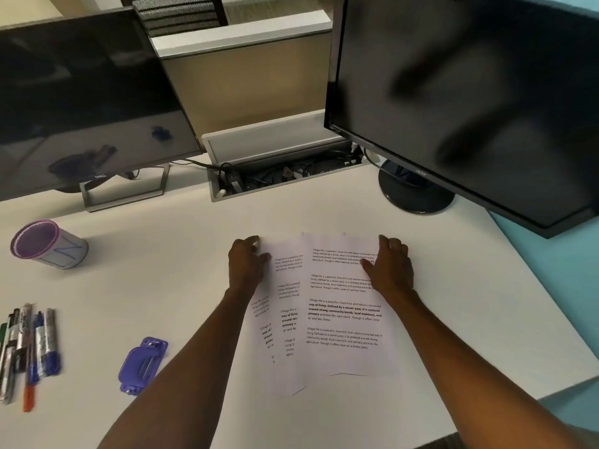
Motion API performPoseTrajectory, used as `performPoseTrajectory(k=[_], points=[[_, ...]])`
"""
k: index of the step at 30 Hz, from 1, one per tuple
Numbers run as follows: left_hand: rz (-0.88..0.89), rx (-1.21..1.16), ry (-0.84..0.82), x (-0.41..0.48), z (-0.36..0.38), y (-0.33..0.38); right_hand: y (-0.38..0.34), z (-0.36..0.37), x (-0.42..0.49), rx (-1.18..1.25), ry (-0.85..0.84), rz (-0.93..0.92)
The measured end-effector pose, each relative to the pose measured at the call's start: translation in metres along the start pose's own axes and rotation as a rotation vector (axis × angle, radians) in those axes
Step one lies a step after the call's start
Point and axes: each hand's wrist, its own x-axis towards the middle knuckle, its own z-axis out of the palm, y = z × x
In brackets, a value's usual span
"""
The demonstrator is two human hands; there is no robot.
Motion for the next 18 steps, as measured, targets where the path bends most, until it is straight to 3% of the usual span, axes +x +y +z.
performPoseTrajectory(k=[18], points=[[0.016, -0.079, 0.057, -0.005, 0.008, -0.006, -0.031, 0.021, -0.005, 0.033, 0.009, -0.11]])
